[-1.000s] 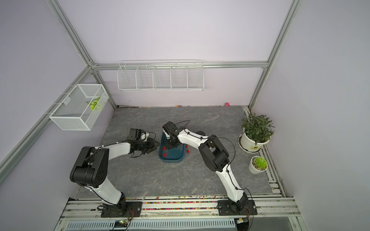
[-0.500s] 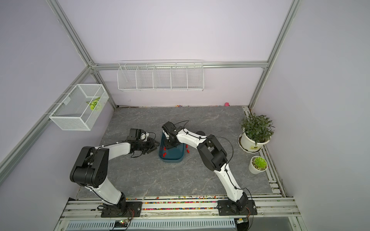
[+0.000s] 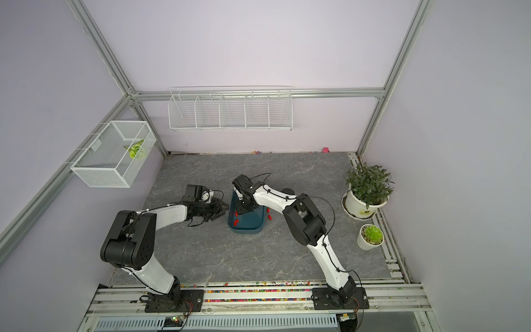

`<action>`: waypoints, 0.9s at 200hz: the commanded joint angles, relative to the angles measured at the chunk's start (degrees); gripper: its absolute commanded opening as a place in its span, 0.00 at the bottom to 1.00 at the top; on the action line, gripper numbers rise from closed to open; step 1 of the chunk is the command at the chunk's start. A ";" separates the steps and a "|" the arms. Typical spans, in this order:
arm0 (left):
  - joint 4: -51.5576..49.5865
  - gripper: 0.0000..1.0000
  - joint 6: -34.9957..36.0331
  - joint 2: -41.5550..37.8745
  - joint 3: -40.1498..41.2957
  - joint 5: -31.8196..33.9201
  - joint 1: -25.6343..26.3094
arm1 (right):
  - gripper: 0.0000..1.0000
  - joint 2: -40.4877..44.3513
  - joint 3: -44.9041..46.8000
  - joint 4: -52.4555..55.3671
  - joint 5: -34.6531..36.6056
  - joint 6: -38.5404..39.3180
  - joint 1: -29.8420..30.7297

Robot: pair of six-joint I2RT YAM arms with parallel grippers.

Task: Take the screw protection sleeves out of the storage box
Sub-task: Pick up the screw protection sleeve from the storage box.

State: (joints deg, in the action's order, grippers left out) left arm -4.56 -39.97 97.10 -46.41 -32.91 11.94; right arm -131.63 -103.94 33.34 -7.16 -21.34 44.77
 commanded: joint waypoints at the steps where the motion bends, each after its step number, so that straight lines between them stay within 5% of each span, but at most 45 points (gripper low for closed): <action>1: 0.43 0.47 0.70 -0.07 -0.60 -0.54 -0.16 | 0.10 4.59 2.50 0.10 1.75 0.25 0.32; 180: 0.18 0.47 0.67 0.26 -0.81 -0.45 -0.13 | 0.11 28.96 22.13 -1.37 9.92 -0.91 -1.52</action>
State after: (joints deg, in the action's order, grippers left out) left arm -4.58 -39.99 97.10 -46.41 -32.91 11.94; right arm -106.30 -85.36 32.32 0.25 -21.39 44.53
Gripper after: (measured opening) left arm 0.470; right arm 0.109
